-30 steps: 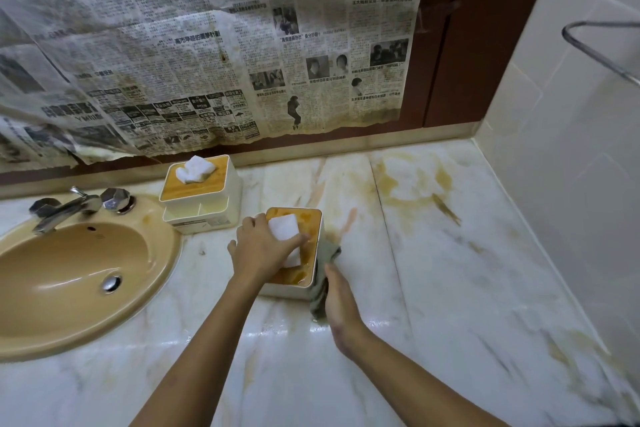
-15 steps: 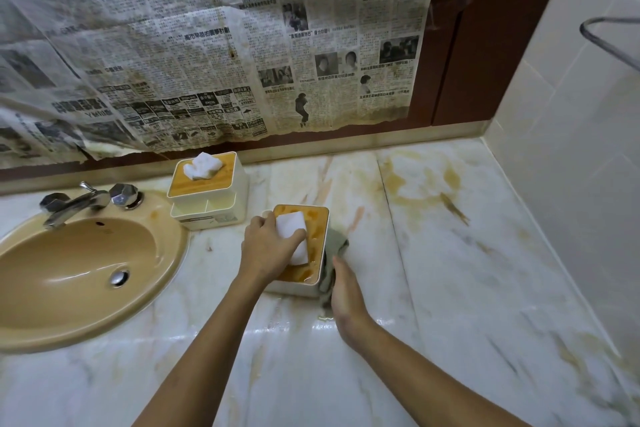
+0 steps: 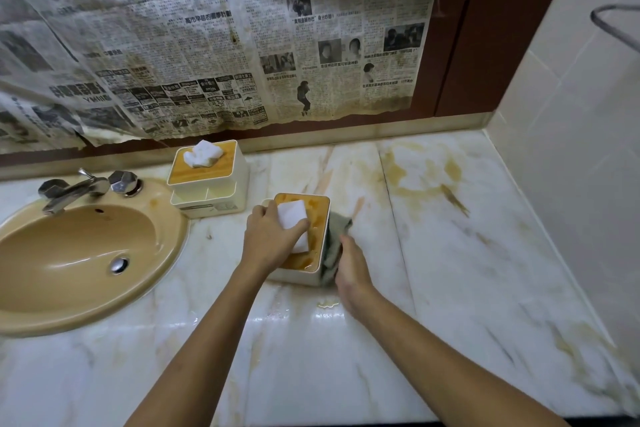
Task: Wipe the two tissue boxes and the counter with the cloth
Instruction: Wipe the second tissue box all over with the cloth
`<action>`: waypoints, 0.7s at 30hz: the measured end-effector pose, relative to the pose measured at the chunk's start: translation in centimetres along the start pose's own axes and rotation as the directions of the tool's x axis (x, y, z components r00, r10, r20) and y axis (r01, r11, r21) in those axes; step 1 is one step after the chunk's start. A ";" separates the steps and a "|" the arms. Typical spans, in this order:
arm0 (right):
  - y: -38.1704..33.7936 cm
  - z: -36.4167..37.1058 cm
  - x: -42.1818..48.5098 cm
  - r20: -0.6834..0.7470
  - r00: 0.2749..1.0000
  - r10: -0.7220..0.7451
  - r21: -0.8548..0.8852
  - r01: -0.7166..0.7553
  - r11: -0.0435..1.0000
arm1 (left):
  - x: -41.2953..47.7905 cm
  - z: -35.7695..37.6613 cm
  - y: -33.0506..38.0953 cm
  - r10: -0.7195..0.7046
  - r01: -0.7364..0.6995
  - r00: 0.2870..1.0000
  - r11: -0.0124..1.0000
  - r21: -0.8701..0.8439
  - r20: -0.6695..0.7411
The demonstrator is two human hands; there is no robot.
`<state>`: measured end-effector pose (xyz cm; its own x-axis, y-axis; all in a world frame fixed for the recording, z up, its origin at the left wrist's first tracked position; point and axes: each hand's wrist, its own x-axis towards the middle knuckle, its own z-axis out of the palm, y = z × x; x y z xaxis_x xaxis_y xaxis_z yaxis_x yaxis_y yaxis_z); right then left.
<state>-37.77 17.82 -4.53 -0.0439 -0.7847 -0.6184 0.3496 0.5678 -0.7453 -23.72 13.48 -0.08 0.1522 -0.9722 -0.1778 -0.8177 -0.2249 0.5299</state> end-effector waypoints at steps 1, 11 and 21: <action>1.1 -0.4 -1.2 0.020 1.000 0.024 0.013 -0.024 1.000 | -0.1 0.1 0.1 0.003 -0.003 1.000 1.000 0.001 -0.004; -4.0 0.6 2.1 -0.060 0.995 -0.074 -0.044 0.072 0.996 | -0.7 1.1 0.1 0.054 -0.050 0.998 0.996 0.080 -0.039; -4.8 -4.4 1.6 -0.154 0.969 -0.195 0.122 0.214 0.969 | -0.9 2.5 2.2 0.011 0.019 0.994 0.962 0.273 -0.106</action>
<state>-43.61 14.96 -3.05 -0.2551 -0.8321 -0.4925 0.4436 0.3519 -0.8242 -27.07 14.04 -0.79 0.2017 -0.9760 -0.0827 -0.9352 -0.2170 0.2798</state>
